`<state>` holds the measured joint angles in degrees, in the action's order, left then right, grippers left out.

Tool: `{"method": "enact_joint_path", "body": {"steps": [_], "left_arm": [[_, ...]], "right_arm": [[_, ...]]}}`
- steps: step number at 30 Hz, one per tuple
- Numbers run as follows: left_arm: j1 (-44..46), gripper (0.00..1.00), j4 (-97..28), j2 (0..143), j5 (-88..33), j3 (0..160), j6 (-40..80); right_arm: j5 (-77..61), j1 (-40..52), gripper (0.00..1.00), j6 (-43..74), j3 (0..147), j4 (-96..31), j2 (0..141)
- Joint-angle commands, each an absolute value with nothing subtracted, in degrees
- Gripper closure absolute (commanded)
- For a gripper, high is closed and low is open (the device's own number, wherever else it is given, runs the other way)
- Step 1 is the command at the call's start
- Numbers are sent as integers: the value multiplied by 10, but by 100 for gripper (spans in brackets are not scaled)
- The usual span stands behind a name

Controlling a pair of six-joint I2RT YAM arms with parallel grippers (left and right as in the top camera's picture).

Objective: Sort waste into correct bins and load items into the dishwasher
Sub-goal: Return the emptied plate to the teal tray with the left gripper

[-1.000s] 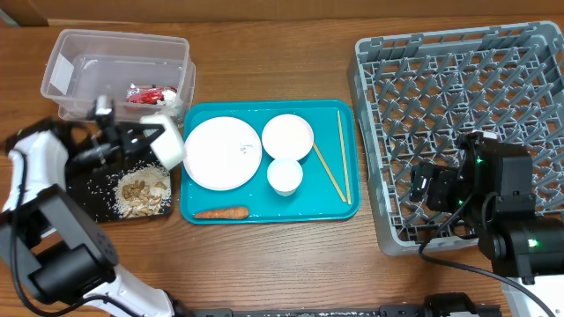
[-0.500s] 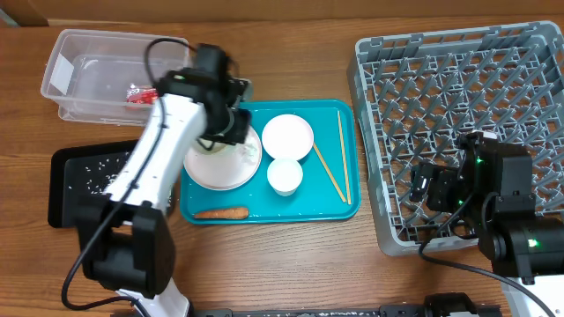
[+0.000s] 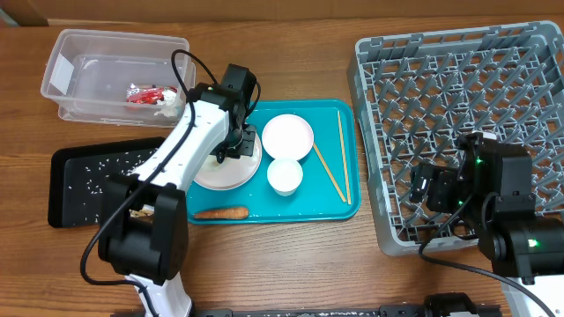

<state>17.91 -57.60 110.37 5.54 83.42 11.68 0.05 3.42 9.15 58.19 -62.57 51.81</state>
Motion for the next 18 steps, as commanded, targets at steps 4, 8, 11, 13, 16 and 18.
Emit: {"method": "enact_joint_path", "body": {"steps": [4, 8, 11, 13, 16, 18], "left_arm": [[178, 96, -566, 1140, 28, 822, 125], [178, 86, -564, 1143, 27, 822, 125], [178, 57, -564, 1143, 27, 822, 124], [178, 52, -568, 1142, 27, 825, 125], [178, 51, -610, 1128, -3, 869, 136], [178, 50, -626, 1110, -23, 900, 151]], "right_arm": [[4, 32, 0, 90, 596, -623, 516], [4, 32, 0, 90, 596, -625, 516], [4, 32, 0, 90, 596, -626, 516], [4, 32, 0, 90, 596, -626, 516], [4, 32, 0, 90, 596, -625, 516], [4, 32, 0, 90, 596, -625, 516]]}}
